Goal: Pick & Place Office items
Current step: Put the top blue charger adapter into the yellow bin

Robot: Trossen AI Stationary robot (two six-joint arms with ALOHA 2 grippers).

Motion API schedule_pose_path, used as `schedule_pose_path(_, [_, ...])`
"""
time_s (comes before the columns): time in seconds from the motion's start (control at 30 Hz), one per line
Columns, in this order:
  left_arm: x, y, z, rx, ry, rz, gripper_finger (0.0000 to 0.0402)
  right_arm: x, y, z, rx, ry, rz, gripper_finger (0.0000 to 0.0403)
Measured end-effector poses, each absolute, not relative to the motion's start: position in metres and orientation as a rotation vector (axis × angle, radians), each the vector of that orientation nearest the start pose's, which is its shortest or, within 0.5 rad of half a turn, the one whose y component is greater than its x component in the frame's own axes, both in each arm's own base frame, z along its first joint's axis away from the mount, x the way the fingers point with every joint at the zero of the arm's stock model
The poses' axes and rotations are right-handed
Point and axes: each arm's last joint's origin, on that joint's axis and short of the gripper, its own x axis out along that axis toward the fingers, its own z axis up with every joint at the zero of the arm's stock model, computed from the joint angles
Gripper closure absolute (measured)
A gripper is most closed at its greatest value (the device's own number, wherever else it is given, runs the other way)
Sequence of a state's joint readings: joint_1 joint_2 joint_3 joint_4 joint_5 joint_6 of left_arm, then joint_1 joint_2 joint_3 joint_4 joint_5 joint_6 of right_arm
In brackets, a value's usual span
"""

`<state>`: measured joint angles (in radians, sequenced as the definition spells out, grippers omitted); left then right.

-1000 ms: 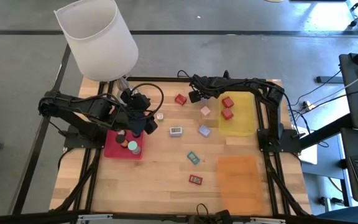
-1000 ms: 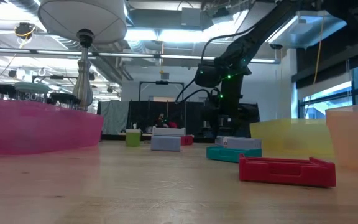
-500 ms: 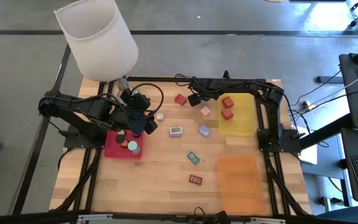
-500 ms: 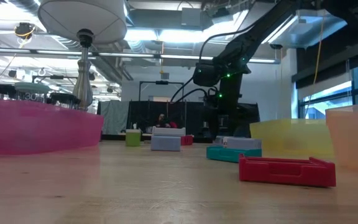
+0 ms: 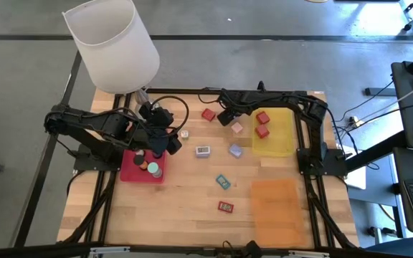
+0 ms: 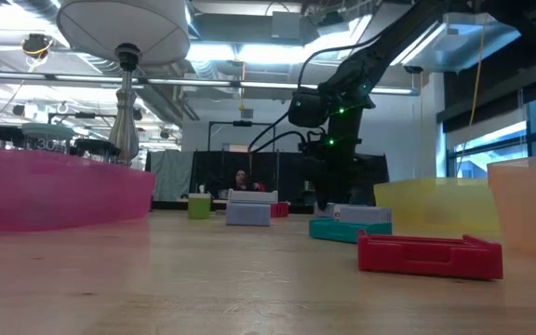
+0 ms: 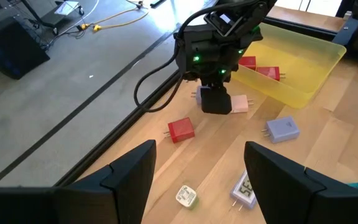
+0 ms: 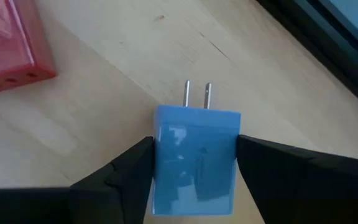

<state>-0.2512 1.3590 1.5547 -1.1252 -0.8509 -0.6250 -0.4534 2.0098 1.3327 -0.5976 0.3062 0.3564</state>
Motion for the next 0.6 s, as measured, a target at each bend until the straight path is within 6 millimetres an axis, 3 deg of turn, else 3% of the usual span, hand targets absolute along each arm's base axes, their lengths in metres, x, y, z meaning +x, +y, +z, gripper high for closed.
schedule_pose_path(0.27, [0.243, -0.04, 0.399, -0.081, 0.587, 0.767, 0.016, 0.342, -0.176, 0.159, 0.396, 1.153, -0.859, 0.0197])
schedule_pose_path(0.6, [0.243, -0.039, 0.399, -0.07, 0.574, 0.787, 0.016, 0.318, -0.165, 0.243, 0.36, 0.948, -0.862, 0.028])
